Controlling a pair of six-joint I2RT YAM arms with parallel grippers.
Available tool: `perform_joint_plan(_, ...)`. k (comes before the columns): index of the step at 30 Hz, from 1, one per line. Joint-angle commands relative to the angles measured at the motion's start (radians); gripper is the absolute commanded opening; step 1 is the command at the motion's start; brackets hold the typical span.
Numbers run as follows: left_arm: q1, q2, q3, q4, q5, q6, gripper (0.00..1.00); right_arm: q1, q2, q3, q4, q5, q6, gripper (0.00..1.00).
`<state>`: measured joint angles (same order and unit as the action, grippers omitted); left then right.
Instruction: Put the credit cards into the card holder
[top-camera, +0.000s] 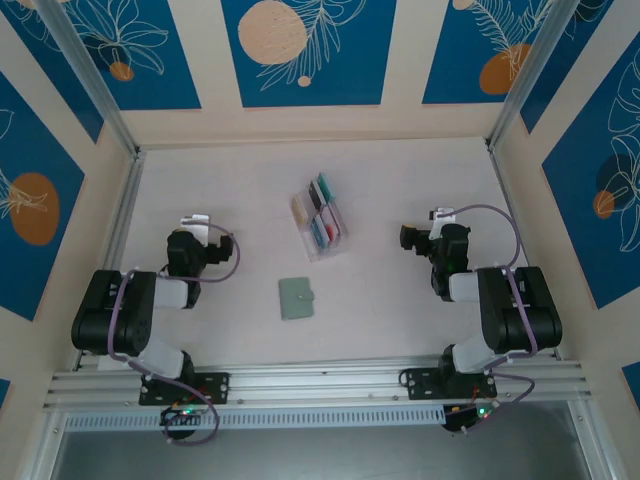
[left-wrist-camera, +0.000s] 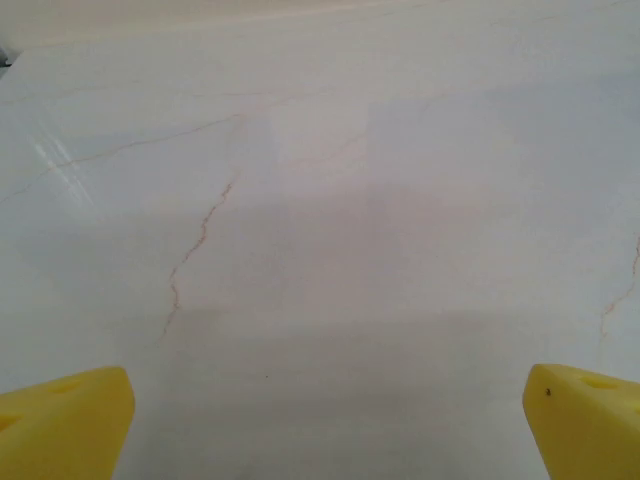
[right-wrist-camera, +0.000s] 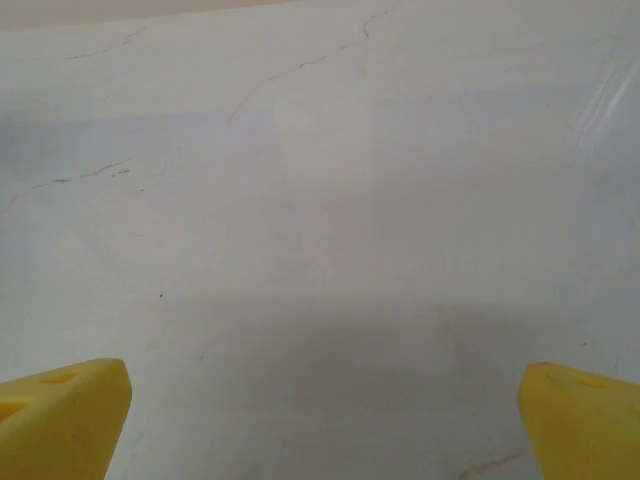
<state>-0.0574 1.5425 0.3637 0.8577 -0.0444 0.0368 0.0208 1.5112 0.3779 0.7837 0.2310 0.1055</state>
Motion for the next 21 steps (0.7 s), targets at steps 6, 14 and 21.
perform_joint_plan(6, -0.005, 0.018, 0.028, 0.041, 0.034, 0.017, 1.00, 0.008, 0.012, 0.025, 0.049, -0.012, 0.012, 0.99)
perform_joint_plan(14, -0.002, 0.018, 0.027, 0.041, 0.038, 0.015, 1.00, 0.005, 0.012, 0.024, 0.049, -0.016, 0.013, 0.99)
perform_joint_plan(21, -0.002, 0.016, 0.024, 0.045, 0.038, 0.015, 1.00, 0.005, 0.010, 0.024, 0.050, -0.016, 0.013, 0.99)
